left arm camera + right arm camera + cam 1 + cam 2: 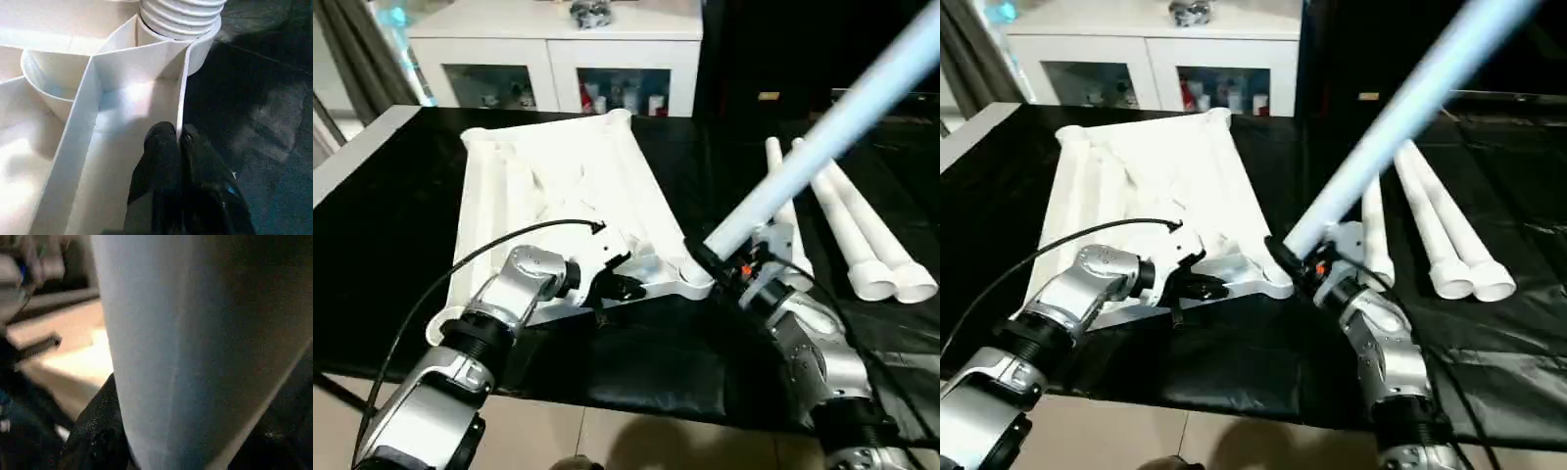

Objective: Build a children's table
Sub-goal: Insert table leg to table base

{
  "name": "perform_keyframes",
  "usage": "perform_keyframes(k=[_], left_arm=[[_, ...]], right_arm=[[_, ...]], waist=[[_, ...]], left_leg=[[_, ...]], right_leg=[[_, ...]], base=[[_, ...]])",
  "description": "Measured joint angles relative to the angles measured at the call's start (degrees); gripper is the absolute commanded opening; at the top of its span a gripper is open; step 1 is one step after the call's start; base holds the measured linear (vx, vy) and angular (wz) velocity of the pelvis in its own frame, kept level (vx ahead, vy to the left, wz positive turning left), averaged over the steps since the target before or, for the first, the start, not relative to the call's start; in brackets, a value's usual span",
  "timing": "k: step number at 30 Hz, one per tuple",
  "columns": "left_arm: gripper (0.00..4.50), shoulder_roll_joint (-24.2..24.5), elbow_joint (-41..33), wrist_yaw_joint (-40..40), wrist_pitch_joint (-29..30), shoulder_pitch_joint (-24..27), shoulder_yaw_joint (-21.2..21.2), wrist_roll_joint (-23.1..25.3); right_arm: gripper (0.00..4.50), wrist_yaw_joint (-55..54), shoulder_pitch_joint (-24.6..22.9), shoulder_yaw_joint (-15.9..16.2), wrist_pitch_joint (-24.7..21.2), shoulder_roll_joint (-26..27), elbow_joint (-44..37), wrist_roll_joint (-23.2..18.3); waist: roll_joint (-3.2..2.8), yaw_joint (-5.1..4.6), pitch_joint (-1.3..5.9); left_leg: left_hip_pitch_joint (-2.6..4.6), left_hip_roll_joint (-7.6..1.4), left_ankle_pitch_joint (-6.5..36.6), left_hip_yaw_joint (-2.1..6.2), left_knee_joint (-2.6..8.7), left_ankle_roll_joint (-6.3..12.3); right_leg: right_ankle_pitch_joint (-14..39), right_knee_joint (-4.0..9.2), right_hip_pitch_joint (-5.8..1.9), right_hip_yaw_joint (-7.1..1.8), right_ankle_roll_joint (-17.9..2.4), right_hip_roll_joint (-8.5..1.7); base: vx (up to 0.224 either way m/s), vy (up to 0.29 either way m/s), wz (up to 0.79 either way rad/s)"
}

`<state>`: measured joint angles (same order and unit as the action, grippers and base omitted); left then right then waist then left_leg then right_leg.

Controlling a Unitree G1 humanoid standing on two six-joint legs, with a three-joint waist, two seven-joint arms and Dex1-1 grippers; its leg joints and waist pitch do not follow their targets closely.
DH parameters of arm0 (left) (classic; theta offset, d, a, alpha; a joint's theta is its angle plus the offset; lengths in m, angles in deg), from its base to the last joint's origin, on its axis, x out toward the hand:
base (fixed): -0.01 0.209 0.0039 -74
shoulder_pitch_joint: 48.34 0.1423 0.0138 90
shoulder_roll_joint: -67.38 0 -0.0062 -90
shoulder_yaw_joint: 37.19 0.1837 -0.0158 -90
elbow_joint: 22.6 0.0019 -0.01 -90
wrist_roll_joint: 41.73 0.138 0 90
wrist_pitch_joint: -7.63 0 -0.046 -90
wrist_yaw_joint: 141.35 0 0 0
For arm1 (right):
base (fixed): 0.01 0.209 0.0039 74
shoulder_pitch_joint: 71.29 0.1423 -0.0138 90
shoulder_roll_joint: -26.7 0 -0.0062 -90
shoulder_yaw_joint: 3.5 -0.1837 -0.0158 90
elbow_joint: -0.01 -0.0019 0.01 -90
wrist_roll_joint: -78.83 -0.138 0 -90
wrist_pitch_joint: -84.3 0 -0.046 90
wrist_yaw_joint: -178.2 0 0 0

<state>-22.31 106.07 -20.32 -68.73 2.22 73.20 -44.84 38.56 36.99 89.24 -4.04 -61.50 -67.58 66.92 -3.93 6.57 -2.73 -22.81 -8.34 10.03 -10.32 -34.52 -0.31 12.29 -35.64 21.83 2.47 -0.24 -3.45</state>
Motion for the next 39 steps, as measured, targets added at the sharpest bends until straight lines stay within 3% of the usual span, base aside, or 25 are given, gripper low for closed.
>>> perform_keyframes(k=[4,7,12,19,27,32,39], left_arm=[[0.0,0.08,0.06,0.0,-0.11,0.0,0.01,0.11],[0.0,0.43,-0.01,0.0,-0.35,0.04,0.0,0.43],[0.0,1.97,-0.21,-0.23,-1.39,0.16,0.01,0.92],[0.0,4.02,-0.13,-4.57,-4.05,-0.81,1.34,2.64],[0.0,5.13,1.02,-8.17,-5.85,-2.59,3.33,4.61],[0.0,5.14,3.22,-9.83,-7.33,-3.74,4.22,5.5],[0.0,5.15,4.42,-10.14,-7.76,-4.02,4.14,5.63]], right_arm=[[1.94,1.17,1.73,2.52,-0.02,-2.04,0.09,3.32],[1.94,2.69,3.59,3.15,-0.63,-2.31,1.55,4.44],[1.94,5.74,8.63,4.06,-1.7,-1.82,7.03,4.72],[1.94,12.62,10.64,4.11,-2.68,-2.1,9.29,2.69],[1.94,16.64,8.7,4.39,-2.23,-2.8,6.87,2.22],[1.94,18.76,8.27,4.6,-2.28,-2.98,6.73,2.25],[1.94,18.93,8.21,4.62,-2.51,-2.71,6.55,2.33]], waist=[[0.47,-0.16,0.0],[1.48,-0.25,-0.04],[2.2,-1.48,-0.15],[2.16,-1.46,-0.11],[1.64,-1.13,0.2],[1.56,-0.99,0.21],[1.56,-1.01,0.22]], left_leg=[[0.03,0.0,0.0,-0.08,0.04,0.0],[0.14,-0.05,0.0,-0.09,0.09,0.0],[0.2,-0.04,0.0,-0.12,0.11,0.0],[0.22,-0.06,0.0,-0.13,0.43,-0.01],[0.22,-0.1,0.02,-0.21,0.71,-0.02],[0.7,-0.11,0.02,-0.21,0.72,-0.03],[0.83,-0.1,0.02,-0.22,0.78,-0.04]], right_leg=[[0.0,0.04,-0.02,-0.01,0.0,-0.03],[0.0,0.04,-0.06,0.01,0.01,-0.01],[-0.02,0.07,-0.02,0.0,-0.03,-0.04],[-0.06,0.35,-0.02,0.07,-0.09,0.0],[-0.05,0.62,-0.05,0.19,-0.12,-0.01],[-0.04,0.65,-0.5,0.18,-0.12,-0.01],[-0.03,0.66,-0.56,0.16,-0.11,-0.01]], base=[[0.0,0.0,0.0],[0.0,0.0,0.0],[0.0,0.0,0.0],[0.0,0.0,0.0],[0.0,0.0,0.0],[0.0,0.0,0.0],[0.0,0.0,0.0]])
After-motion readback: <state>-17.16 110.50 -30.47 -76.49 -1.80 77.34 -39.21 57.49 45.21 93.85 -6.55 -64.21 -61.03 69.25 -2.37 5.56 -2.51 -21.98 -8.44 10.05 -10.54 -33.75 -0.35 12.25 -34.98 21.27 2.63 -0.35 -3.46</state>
